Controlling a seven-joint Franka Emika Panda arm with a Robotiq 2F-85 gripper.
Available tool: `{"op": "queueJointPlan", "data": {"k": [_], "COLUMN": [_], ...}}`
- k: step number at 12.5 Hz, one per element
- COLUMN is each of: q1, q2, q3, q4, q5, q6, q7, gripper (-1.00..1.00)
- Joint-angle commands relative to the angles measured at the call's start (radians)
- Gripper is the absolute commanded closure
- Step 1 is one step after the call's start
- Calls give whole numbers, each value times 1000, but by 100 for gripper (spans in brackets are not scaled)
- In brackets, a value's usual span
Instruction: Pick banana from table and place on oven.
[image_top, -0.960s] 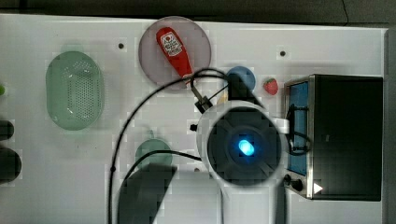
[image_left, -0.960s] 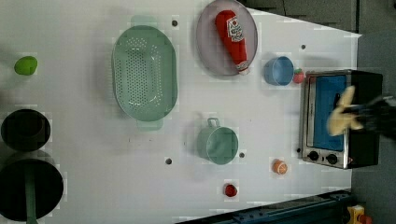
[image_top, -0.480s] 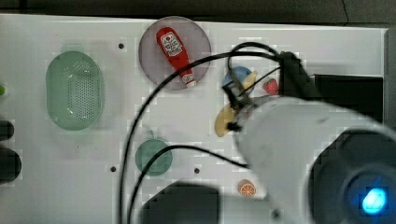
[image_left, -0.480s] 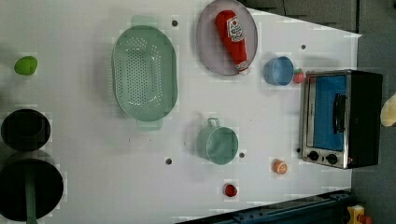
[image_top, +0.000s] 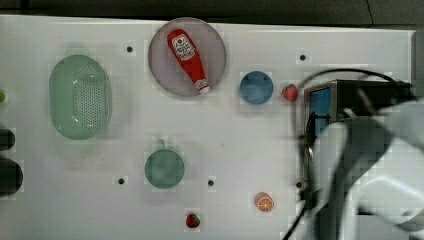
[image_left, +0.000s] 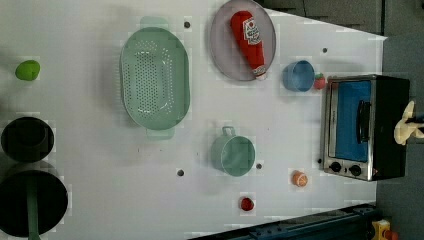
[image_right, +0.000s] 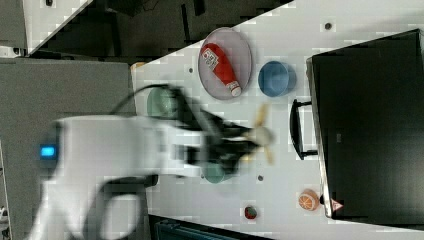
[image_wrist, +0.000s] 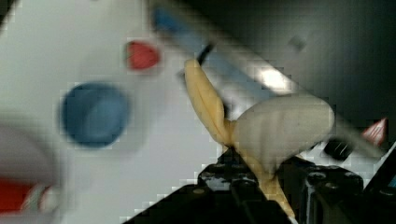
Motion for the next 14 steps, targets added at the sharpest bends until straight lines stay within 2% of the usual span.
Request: {"op": "queueJointPlan", "data": {"k": [1,4,5,12,14], "q1": [-34,-34,-33,-29,-18], "q2": [-10,57,65,66,45], "q3": [-86,-127,-126,-111,-94], "q4": [2,2,2,8,30], "q5": [1,4,5,5,0], "q6": [68,159,157,161,135], "q7": [-363,-496,-497,-497,-493], "gripper": [62,62,55,-98,-100]}}
